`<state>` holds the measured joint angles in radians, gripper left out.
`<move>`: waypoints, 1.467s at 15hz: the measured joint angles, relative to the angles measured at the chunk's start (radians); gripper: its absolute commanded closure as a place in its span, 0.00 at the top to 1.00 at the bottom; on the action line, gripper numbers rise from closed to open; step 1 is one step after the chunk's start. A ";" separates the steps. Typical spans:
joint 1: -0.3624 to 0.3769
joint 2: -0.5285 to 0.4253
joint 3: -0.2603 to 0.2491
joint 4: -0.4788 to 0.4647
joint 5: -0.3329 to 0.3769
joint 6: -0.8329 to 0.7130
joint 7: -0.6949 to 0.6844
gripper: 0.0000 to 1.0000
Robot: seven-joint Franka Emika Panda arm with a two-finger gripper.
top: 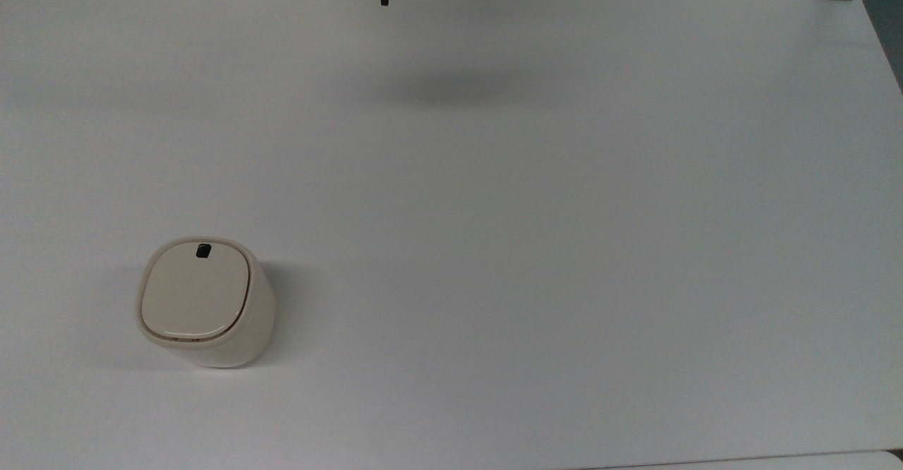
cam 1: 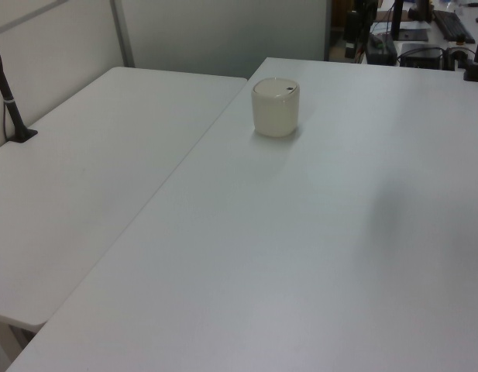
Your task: Open the trash bin
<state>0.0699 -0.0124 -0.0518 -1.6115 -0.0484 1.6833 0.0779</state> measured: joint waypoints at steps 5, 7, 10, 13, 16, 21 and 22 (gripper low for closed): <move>-0.034 0.046 -0.009 -0.002 -0.001 0.219 0.018 1.00; -0.062 0.094 -0.013 -0.003 -0.021 0.353 0.099 0.90; -0.090 0.183 -0.015 0.010 -0.098 0.500 0.285 0.51; -0.093 0.289 -0.051 0.052 -0.162 0.636 0.510 0.00; -0.094 0.359 -0.087 0.077 -0.170 0.739 0.665 0.00; -0.094 0.472 -0.109 0.081 -0.177 0.848 0.765 0.00; -0.094 0.491 -0.110 0.081 -0.177 0.864 0.774 0.00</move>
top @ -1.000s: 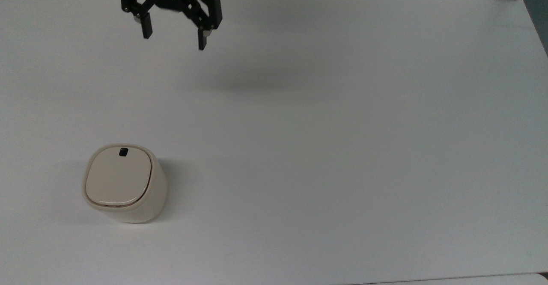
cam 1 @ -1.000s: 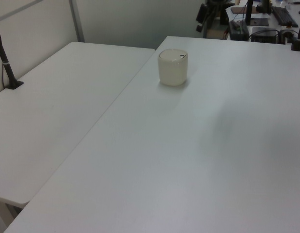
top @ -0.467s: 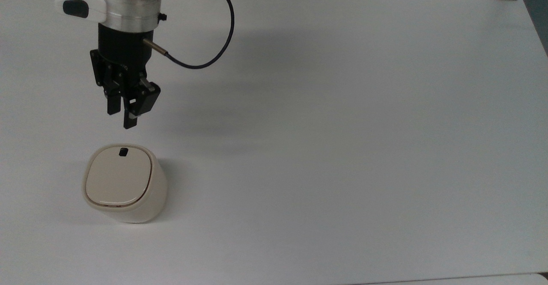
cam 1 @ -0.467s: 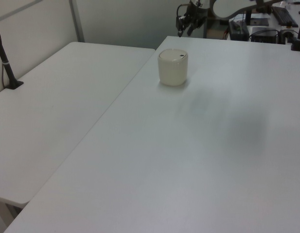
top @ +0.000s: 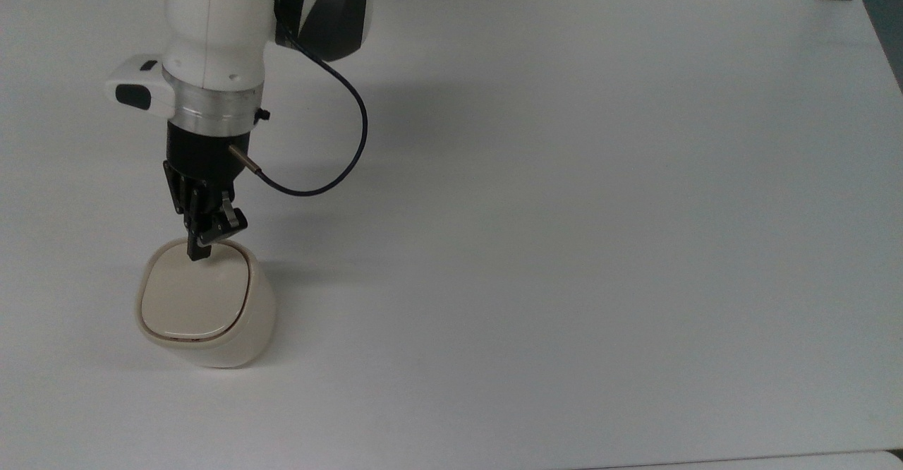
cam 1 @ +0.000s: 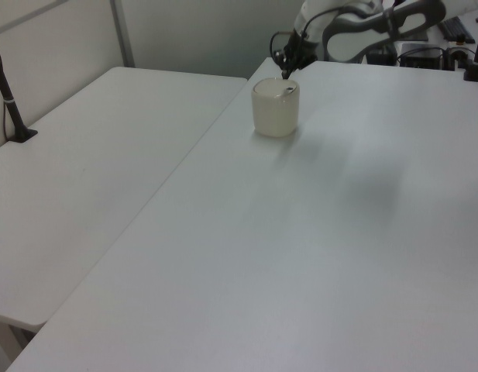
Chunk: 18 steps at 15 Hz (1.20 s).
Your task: Open the trash bin
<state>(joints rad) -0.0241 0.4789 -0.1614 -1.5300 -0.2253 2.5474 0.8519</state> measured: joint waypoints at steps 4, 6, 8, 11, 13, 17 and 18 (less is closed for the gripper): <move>0.000 0.037 -0.001 0.006 -0.023 0.036 0.010 0.00; 0.002 0.040 -0.001 0.004 -0.059 0.037 0.016 0.00; 0.003 0.040 -0.001 0.005 -0.066 0.037 0.020 0.00; -0.001 0.018 -0.002 0.010 -0.061 0.037 0.028 0.00; -0.001 -0.016 -0.003 0.012 -0.047 0.022 0.034 0.00; 0.005 -0.130 0.004 0.014 -0.006 -0.106 0.034 0.00; 0.009 -0.153 0.009 0.014 0.007 -0.135 0.034 0.00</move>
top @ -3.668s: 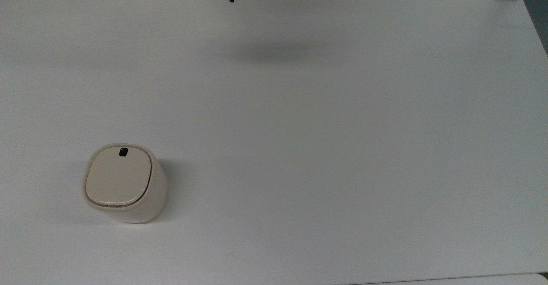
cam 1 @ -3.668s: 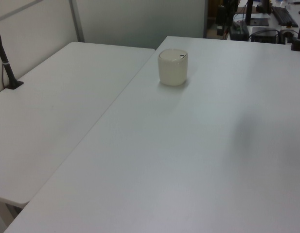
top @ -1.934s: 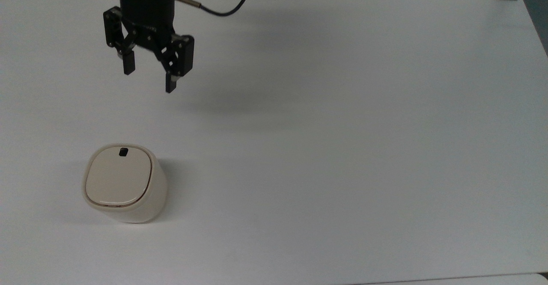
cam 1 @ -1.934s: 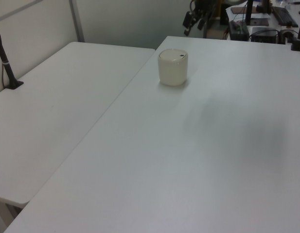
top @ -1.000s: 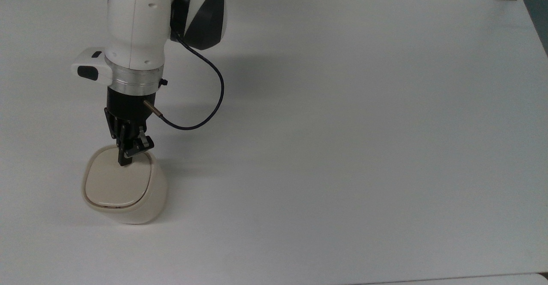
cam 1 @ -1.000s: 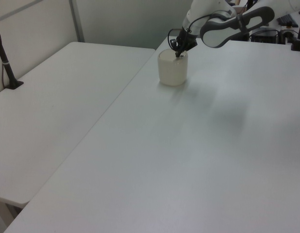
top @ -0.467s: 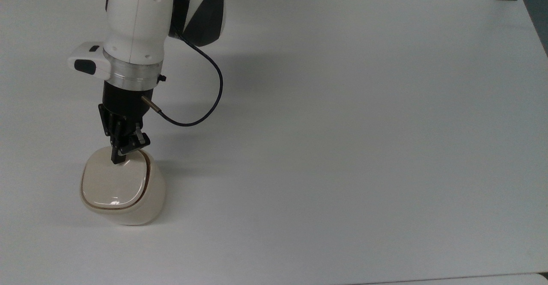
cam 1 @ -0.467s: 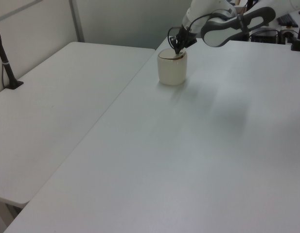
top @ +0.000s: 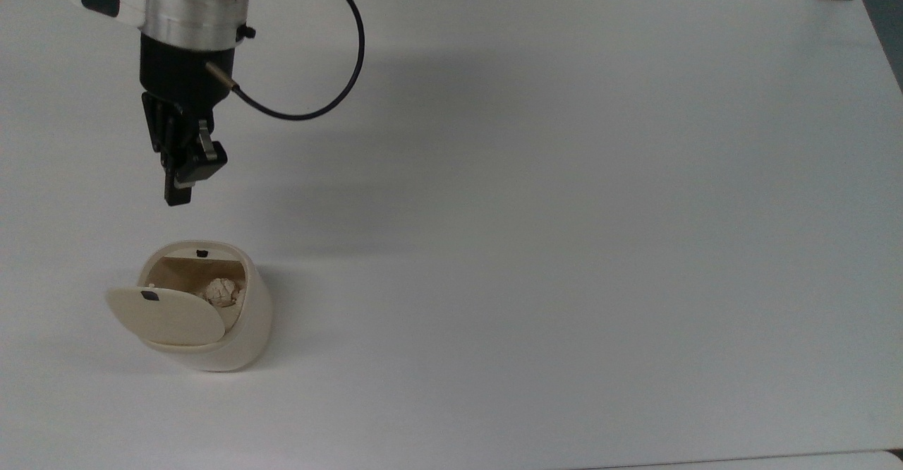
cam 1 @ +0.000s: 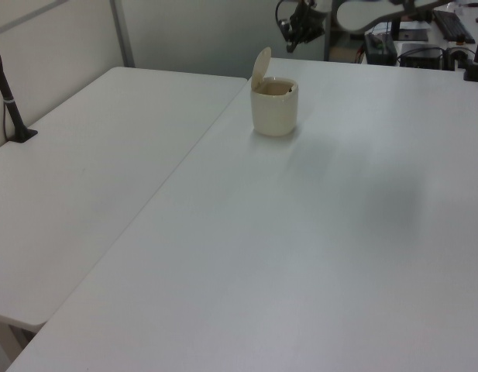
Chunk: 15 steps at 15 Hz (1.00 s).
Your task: Open the trash bin
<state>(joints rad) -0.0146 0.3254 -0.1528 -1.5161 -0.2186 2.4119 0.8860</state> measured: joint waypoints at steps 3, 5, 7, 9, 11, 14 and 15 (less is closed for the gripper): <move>0.018 -0.058 0.020 -0.001 0.029 -0.107 0.000 0.00; 0.027 -0.100 0.043 -0.001 0.057 -0.196 -0.015 0.00; 0.051 -0.155 0.053 -0.003 0.109 -0.314 -0.057 0.00; 0.071 -0.205 0.053 -0.009 0.152 -0.418 -0.096 0.00; 0.088 -0.251 0.054 -0.023 0.182 -0.506 -0.145 0.00; 0.117 -0.316 0.054 -0.088 0.217 -0.554 -0.254 0.00; 0.125 -0.332 0.055 -0.107 0.217 -0.558 -0.292 0.00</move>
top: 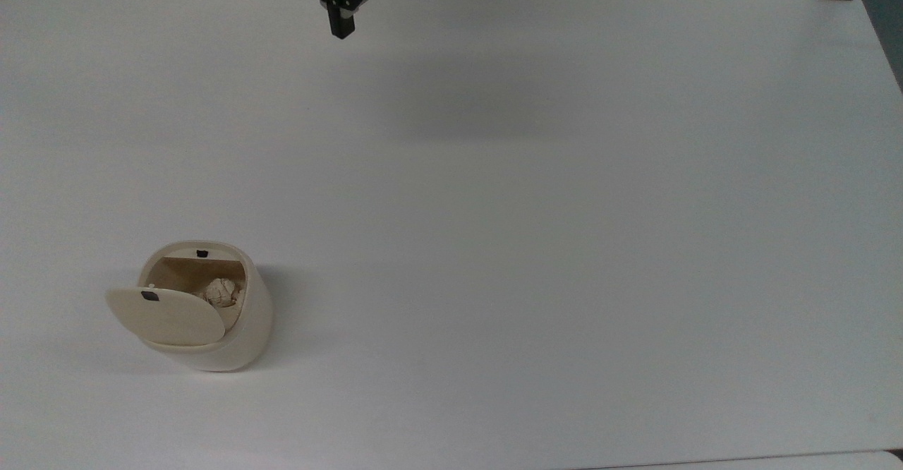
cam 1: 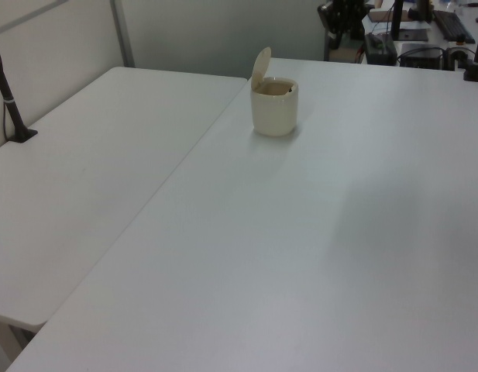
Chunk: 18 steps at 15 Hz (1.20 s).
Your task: Open the trash bin
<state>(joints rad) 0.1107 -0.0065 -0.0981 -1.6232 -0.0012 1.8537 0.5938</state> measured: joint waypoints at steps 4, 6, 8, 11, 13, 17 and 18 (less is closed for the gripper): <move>-0.017 -0.025 0.026 -0.046 0.001 -0.004 -0.215 0.00; -0.082 -0.024 0.093 -0.053 0.001 -0.016 -0.305 0.62; -0.095 -0.022 0.114 -0.058 0.001 -0.032 -0.339 1.00; -0.095 -0.020 0.121 -0.059 0.001 -0.056 -0.355 1.00; -0.096 -0.020 0.121 -0.059 0.001 -0.061 -0.356 1.00; -0.102 -0.020 0.118 -0.059 0.001 -0.061 -0.369 1.00; -0.101 -0.020 0.118 -0.059 -0.001 -0.061 -0.384 1.00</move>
<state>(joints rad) 0.0094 -0.0268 0.0201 -1.6821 -0.0023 1.7931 0.2097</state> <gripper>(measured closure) 0.000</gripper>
